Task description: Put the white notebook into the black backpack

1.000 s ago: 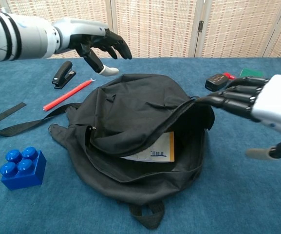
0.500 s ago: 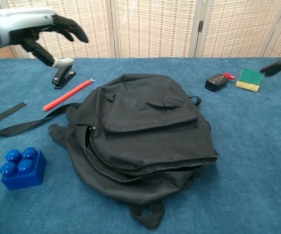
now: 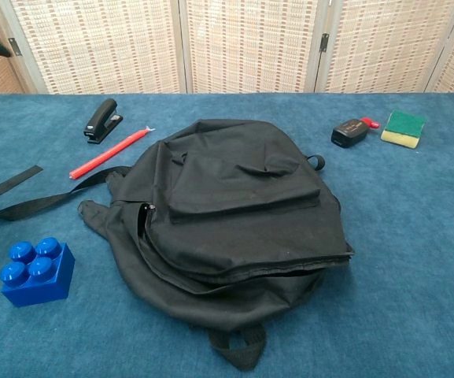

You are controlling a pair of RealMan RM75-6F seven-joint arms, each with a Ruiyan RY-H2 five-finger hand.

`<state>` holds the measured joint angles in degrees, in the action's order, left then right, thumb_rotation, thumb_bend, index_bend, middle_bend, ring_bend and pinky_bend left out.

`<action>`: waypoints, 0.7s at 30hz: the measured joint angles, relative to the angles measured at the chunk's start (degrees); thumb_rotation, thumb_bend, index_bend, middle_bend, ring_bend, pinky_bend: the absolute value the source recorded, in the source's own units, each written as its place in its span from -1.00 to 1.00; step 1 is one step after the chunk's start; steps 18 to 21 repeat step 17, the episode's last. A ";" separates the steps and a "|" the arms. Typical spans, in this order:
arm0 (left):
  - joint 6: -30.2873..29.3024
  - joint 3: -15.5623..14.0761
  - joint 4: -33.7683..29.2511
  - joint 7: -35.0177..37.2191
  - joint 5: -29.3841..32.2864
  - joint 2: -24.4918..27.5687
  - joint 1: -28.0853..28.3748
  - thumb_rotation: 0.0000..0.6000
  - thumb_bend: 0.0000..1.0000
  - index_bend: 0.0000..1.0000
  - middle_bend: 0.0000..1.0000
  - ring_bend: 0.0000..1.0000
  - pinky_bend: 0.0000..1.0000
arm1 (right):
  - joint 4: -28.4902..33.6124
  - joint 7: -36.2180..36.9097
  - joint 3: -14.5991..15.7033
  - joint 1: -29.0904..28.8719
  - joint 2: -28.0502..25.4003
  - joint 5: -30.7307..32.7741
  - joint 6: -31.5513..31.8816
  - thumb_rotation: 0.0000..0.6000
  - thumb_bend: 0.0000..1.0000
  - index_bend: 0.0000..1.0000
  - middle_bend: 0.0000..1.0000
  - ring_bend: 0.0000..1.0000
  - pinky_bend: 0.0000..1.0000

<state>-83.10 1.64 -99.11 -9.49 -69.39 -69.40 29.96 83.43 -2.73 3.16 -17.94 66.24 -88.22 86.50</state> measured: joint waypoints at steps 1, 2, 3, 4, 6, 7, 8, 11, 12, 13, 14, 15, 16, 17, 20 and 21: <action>-0.88 -0.35 0.30 0.35 -0.46 0.12 -1.06 1.00 -0.12 -0.60 -0.71 -0.72 -1.00 | 0.06 0.26 -0.18 0.57 -0.19 0.53 0.16 1.00 -0.85 -1.00 -0.89 -0.74 -0.78; -1.73 -0.70 0.58 0.66 -0.94 0.24 -2.12 1.00 -0.13 -0.61 -0.71 -0.73 -1.00 | 0.10 0.63 -0.39 1.35 -0.41 1.15 0.46 1.00 -0.85 -1.00 -0.89 -0.74 -0.78; -2.89 -1.18 0.94 0.96 -1.64 0.39 -3.50 1.00 -0.13 -0.61 -0.72 -0.73 -1.00 | 0.12 0.97 -0.53 1.96 -0.56 1.53 0.72 1.00 -0.85 -1.00 -0.89 -0.74 -0.78; -3.75 -1.55 1.18 1.10 -2.17 0.51 -4.53 1.00 -0.15 -0.62 -0.72 -0.74 -1.00 | 0.13 1.41 -0.64 2.53 -0.71 1.80 0.97 1.00 -0.85 -1.00 -0.89 -0.74 -0.78; -5.66 -2.38 1.59 1.24 -3.36 0.77 -6.84 1.00 -0.16 -0.63 -0.74 -0.75 -1.00 | 0.12 2.69 -0.83 3.69 -1.03 2.29 1.44 1.00 -0.85 -1.00 -0.89 -0.74 -0.78; -6.42 -2.67 1.74 1.29 -3.86 0.86 -7.77 1.00 -0.16 -0.63 -0.74 -0.75 -1.00 | 0.09 3.29 -0.88 4.14 -1.18 2.43 1.57 1.00 -0.85 -1.00 -0.89 -0.74 -0.78; -7.13 -2.94 1.87 1.37 -4.36 0.92 -8.66 1.00 -0.16 -0.63 -0.74 -0.76 -1.00 | 0.01 4.10 -0.94 4.71 -1.36 2.57 1.72 1.00 -0.85 -1.00 -0.88 -0.74 -0.78; -8.76 -3.76 2.28 1.59 -6.08 0.96 -11.25 1.00 -0.17 -0.63 -0.74 -0.76 -1.00 | -0.33 6.01 -1.13 5.95 -1.58 2.79 1.98 1.00 -0.85 -1.00 -0.88 -0.74 -0.78; -9.04 -4.08 2.35 1.51 -6.73 0.98 -12.09 1.00 -0.18 -0.63 -0.74 -0.76 -1.00 | -0.46 6.51 -1.23 6.33 -1.59 2.86 2.05 1.00 -0.85 -1.00 -0.89 -0.73 -0.78; -9.23 -4.29 2.34 1.42 -7.14 1.01 -12.66 1.00 -0.18 -0.63 -0.74 -0.76 -1.00 | -0.60 6.90 -1.33 6.71 -1.57 2.89 2.14 1.00 -0.85 -1.00 -0.88 -0.73 -0.78; -9.43 -4.46 2.27 1.32 -7.51 1.05 -13.20 1.00 -0.18 -0.63 -0.74 -0.76 -1.00 | -0.74 7.28 -1.47 7.17 -1.51 2.90 2.32 1.00 -0.85 -1.00 -0.88 -0.73 -0.78; -9.74 -4.67 2.10 1.16 -7.99 1.09 -13.89 1.00 -0.18 -0.63 -0.74 -0.76 -1.00 | -0.82 7.42 -1.57 7.50 -1.44 2.90 2.48 1.00 -0.85 -1.00 -0.88 -0.73 -0.78; -10.01 -4.82 1.94 1.02 -8.38 1.13 -14.39 1.00 -0.18 -0.63 -0.74 -0.76 -1.00 | -0.89 7.49 -1.68 7.81 -1.36 2.89 2.71 1.00 -0.85 -1.00 -0.88 -0.74 -0.78; -10.31 -4.96 1.79 0.89 -8.82 1.17 -14.89 1.00 -0.18 -0.63 -0.74 -0.76 -1.00 | -0.96 7.59 -1.83 8.23 -1.23 2.89 3.03 1.00 -0.85 -1.00 -0.88 -0.74 -0.78; -10.31 -4.96 1.79 0.89 -8.82 1.17 -14.89 1.00 -0.18 -0.63 -0.74 -0.76 -1.00 | -0.96 7.59 -1.83 8.23 -1.23 2.89 3.03 1.00 -0.85 -1.00 -0.88 -0.74 -0.78; -10.31 -4.96 1.79 0.89 -8.82 1.17 -14.89 1.00 -0.18 -0.63 -0.74 -0.76 -1.00 | -0.96 7.59 -1.83 8.23 -1.23 2.89 3.03 1.00 -0.85 -1.00 -0.88 -0.74 -0.78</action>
